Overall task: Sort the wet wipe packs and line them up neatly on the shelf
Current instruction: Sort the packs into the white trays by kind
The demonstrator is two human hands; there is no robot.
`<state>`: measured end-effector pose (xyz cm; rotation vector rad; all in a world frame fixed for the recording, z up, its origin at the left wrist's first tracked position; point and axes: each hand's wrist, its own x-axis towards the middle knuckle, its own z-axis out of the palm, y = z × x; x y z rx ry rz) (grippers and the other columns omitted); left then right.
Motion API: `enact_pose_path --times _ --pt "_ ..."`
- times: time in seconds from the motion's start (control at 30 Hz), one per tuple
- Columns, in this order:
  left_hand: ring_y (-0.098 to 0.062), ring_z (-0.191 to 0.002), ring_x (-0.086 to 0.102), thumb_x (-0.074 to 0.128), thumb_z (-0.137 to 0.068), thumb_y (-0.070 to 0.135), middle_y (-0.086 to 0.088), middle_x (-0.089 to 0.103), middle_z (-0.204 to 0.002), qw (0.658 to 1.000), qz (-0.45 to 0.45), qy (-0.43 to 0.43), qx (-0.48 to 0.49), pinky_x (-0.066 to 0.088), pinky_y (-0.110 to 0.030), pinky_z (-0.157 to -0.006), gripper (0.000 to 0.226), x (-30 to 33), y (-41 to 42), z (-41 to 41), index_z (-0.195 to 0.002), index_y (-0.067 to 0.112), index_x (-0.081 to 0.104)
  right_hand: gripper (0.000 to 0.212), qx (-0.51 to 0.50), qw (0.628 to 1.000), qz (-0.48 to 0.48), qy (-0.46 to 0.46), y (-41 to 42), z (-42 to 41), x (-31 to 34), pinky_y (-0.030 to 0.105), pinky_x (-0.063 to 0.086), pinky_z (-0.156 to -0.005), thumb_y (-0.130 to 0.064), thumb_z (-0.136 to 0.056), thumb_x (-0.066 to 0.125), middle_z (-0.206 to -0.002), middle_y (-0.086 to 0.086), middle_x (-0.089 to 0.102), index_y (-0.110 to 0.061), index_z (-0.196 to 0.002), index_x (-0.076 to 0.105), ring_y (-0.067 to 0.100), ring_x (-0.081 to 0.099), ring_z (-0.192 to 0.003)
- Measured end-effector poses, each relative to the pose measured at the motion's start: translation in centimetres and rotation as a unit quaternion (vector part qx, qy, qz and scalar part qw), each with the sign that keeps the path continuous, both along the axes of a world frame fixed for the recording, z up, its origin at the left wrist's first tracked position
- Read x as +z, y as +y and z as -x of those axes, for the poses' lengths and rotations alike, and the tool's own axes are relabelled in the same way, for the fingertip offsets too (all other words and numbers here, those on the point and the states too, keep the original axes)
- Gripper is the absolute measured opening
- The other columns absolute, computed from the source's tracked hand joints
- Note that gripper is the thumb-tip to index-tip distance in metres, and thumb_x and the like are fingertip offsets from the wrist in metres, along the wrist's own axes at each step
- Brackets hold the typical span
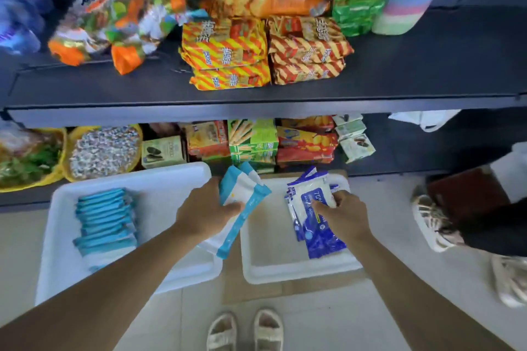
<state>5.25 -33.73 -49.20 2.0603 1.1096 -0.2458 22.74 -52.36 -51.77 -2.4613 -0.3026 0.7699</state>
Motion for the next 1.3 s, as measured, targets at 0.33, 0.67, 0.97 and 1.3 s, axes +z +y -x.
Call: enact_pose_path --times 0.33,0.67,0.97,1.3 --pt "-0.017 -0.078 0.062 0.066 -0.078 0.046 0.006 0.060 -0.089 1.000 0.012 -0.023 0.002 0.057 -0.040 -0.070 0.042 -13.3 0.7 -1.0 -0.108 0.023 0.047 0.040 -0.015 0.999 0.036 0.003 2.0 0.9 -17.9 0.021 0.039 -0.054 -0.035 -0.086 0.066 -0.103 0.006 0.063 -0.006 -0.107 0.049 0.024 0.062 -0.097" --pt "-0.015 -0.080 0.059 0.068 -0.081 0.037 0.008 0.058 -0.086 0.998 0.007 -0.066 0.019 0.053 -0.036 -0.066 0.034 -16.9 0.2 -1.0 -0.101 0.024 0.045 0.073 0.101 0.968 0.181 -0.144 2.0 0.9 -23.5 0.039 0.049 -0.084 -0.046 -0.080 0.069 -0.127 0.010 0.053 -0.008 -0.131 0.034 0.026 0.054 -0.115" --pt "-0.012 -0.079 0.059 0.068 -0.081 0.040 0.008 0.058 -0.089 0.998 0.016 -0.046 0.030 0.053 -0.032 -0.062 0.037 -17.4 -0.2 -1.1 -0.106 0.021 0.047 0.070 0.099 0.945 0.220 -0.222 2.1 0.6 -24.3 0.040 0.044 -0.089 -0.050 -0.081 0.067 -0.124 0.016 0.048 -0.004 -0.126 0.038 0.030 0.049 -0.113" --pt "-0.009 -0.069 0.054 0.069 -0.079 0.040 0.011 0.052 -0.078 0.999 -0.006 -0.024 0.029 0.047 -0.028 -0.058 0.037 -14.1 0.1 1.0 -0.100 0.022 0.044 0.067 0.190 0.954 0.099 -0.211 3.7 0.9 -19.0 0.041 0.038 -0.102 -0.021 -0.086 0.067 -0.140 0.019 0.035 -0.003 -0.141 0.032 0.033 0.034 -0.130"
